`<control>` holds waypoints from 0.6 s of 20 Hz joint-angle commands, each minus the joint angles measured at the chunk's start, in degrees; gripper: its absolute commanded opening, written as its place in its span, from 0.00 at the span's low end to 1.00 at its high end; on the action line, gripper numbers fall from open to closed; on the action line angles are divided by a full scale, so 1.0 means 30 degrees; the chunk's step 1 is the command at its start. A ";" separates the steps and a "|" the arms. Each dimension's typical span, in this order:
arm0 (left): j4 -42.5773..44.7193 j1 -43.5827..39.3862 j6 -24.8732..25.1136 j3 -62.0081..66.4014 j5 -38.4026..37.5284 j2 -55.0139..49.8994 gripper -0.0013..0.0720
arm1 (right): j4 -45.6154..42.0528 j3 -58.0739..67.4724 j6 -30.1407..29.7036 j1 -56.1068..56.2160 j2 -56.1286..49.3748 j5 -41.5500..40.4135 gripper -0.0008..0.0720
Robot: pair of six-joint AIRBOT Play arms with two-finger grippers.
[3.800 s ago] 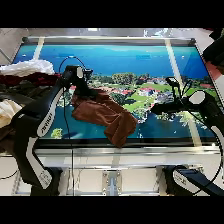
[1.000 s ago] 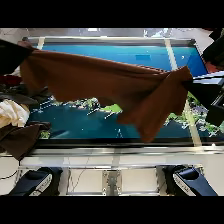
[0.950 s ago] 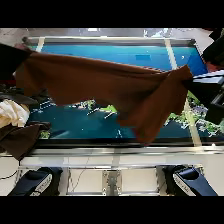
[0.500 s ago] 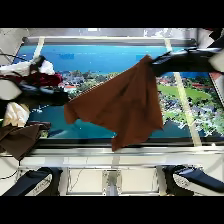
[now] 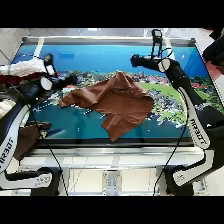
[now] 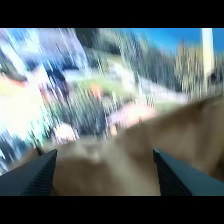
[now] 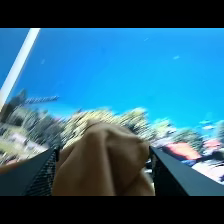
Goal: Fold the shirts.
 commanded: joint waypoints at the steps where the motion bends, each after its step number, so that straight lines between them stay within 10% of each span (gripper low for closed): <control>1: -0.0066 0.2448 0.0015 0.1195 0.0678 0.1421 0.97 | -0.1851 0.1654 0.0481 -0.2047 0.1020 0.4794 0.83; 7: 0.0663 0.7424 0.0022 -0.1938 -0.5442 0.4860 0.97 | -0.2142 -0.0204 0.0262 -0.7905 0.5122 1.5103 0.77; 12: -0.4248 0.7308 -0.1064 -1.0528 -0.3089 0.7140 0.97 | 0.3519 -1.3289 -0.0481 -0.8335 1.0316 1.0477 0.77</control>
